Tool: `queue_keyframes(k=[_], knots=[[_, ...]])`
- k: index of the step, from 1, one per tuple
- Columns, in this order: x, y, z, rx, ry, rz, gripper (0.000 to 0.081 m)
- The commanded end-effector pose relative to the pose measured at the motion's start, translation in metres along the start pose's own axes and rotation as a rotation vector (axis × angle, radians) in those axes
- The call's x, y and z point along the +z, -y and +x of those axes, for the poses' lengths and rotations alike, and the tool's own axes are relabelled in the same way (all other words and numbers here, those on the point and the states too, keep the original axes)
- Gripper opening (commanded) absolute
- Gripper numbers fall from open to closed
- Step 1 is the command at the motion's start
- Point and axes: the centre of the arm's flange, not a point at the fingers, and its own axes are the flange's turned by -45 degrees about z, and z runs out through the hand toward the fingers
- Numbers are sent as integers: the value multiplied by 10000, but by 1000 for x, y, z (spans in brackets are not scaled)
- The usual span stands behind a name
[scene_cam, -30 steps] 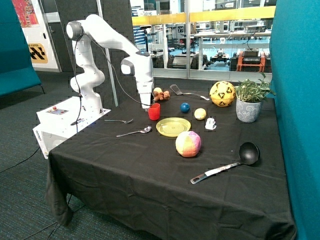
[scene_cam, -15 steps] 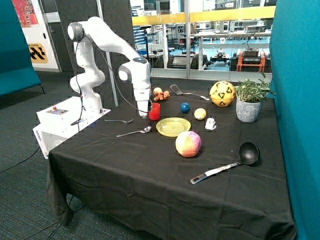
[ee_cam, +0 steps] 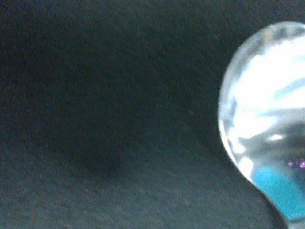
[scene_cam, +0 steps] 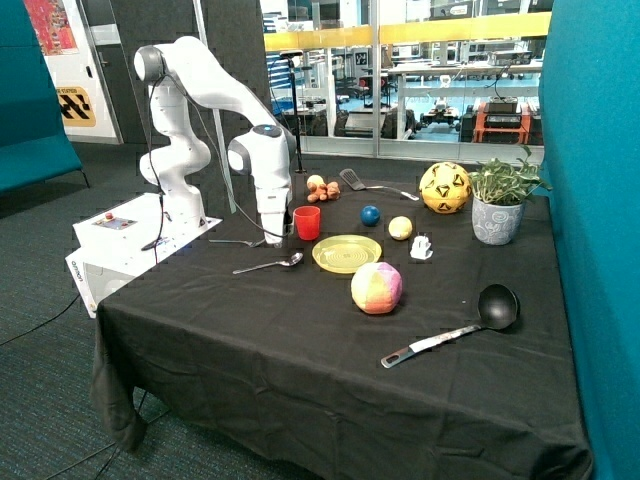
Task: Set the table
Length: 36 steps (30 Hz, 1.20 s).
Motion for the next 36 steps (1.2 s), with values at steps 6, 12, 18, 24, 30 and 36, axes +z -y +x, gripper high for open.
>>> queue_keyframes(k=[6, 12, 18, 24, 30, 36], knots=[[7, -25, -8, 214, 1, -1, 392], [11, -23, -7, 145, 1, -1, 407], [20, -14, -8, 95, 1, -1, 411], [22, -4, -13, -217, 1, -1, 405], [25, -1, -16, -396, 1, -1, 422], [28, -4, -20, -538, 1, -1, 428]])
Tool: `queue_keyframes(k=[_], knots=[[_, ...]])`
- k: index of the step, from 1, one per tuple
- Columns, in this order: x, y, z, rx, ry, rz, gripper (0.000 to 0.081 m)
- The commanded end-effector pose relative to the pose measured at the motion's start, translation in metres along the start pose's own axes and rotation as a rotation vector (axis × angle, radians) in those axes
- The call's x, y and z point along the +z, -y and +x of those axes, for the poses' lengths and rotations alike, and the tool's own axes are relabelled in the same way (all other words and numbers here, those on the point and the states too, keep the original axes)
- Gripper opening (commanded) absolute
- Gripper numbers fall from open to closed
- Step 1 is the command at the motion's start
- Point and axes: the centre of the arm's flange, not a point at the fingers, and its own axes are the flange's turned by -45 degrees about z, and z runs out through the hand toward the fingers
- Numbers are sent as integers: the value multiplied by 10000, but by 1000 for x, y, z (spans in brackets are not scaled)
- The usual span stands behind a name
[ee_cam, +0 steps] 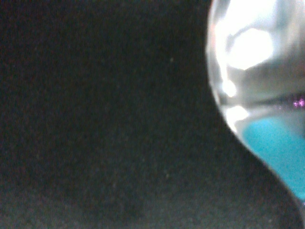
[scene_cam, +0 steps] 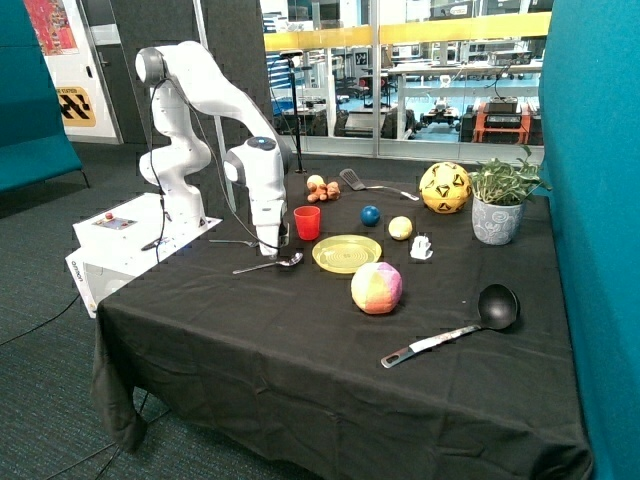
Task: Set the table
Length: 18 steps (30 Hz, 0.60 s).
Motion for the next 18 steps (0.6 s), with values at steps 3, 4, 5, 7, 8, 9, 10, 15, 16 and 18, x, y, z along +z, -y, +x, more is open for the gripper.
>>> queue_keyframes(k=[3, 4, 5, 7, 8, 9, 10, 15, 16, 18], knots=[[6, 1, -11, -212, -14, -59, 423], [6, 0, -12, -167, -14, -59, 422], [6, -2, -13, -177, -14, -59, 424], [7, -5, -16, -198, -14, -59, 423], [8, -7, -18, -107, -15, -59, 426], [9, -8, -19, -73, -15, -59, 429], [9, -9, -20, -65, -15, -59, 434], [14, -11, -19, 83, -15, -59, 434], [15, -10, -18, 99, -15, -59, 433], [17, -8, -15, 205, -15, -59, 433]])
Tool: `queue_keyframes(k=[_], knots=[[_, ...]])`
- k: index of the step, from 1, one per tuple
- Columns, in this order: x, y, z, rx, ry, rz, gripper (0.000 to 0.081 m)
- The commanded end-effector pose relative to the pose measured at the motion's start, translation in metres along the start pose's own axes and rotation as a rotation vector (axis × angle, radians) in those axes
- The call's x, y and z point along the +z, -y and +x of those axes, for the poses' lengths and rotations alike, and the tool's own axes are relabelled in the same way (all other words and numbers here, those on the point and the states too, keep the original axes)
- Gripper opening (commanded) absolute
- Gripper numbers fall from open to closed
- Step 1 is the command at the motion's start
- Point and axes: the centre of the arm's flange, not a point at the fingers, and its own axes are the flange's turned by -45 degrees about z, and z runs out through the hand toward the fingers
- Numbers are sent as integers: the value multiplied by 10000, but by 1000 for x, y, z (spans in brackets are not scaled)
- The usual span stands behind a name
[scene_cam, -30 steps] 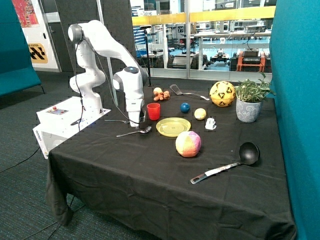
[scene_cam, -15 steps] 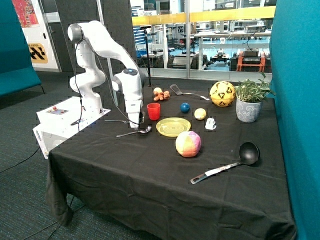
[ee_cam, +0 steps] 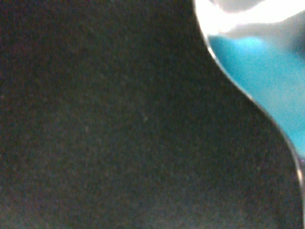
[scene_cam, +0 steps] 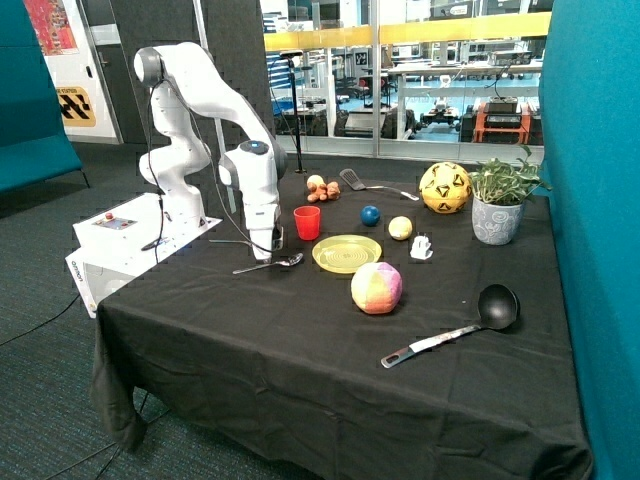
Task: Set the table
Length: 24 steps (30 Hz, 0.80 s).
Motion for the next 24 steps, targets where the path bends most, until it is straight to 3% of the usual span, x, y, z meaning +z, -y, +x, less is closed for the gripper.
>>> queue_keyframes(k=[1, 10, 24], knots=[[10, -2, 2, 161, -4, 37, 432], [24, 3, 10, 302, -3, 37, 433], [28, -7, 4, 646, -3, 37, 390]])
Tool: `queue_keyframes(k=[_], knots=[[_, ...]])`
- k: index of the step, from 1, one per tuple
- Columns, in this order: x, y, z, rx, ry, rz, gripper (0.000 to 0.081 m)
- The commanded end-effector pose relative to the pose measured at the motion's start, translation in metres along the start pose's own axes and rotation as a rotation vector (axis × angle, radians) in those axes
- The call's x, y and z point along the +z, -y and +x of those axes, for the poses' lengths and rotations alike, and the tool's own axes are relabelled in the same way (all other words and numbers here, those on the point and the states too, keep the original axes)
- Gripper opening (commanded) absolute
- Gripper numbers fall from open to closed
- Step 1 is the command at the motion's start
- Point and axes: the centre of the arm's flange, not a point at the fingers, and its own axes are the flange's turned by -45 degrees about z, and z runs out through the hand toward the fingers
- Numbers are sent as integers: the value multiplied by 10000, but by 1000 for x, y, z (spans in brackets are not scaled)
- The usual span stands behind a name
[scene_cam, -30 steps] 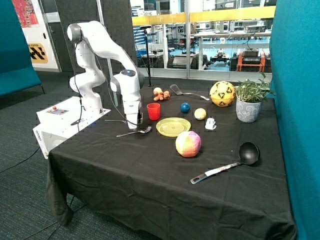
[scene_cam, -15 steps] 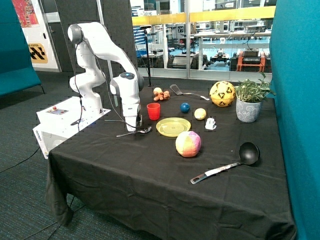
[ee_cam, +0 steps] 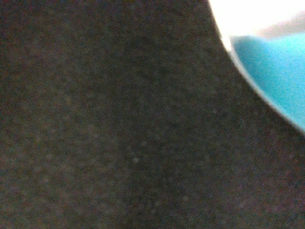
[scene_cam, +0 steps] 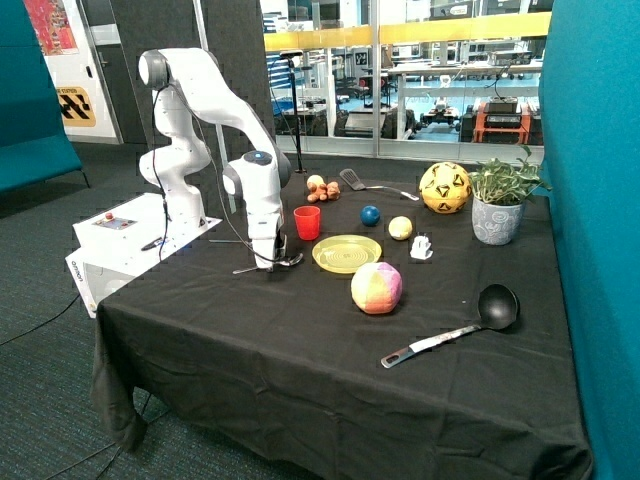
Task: Set the table
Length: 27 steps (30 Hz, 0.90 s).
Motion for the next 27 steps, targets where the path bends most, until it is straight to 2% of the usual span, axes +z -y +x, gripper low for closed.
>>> queue_keyframes(k=[1, 5, 8, 10, 13, 15, 27], knots=[[4, -7, -1, 309, 27, 29, 388], [4, -9, -2, 297, 27, 29, 378], [4, -9, -3, 296, 27, 29, 330], [4, -8, -2, 257, 27, 29, 263], [4, -7, 0, 248, 27, 29, 80], [4, -6, 1, 244, 27, 29, 20], [4, -2, 5, 137, 26, 29, 0]])
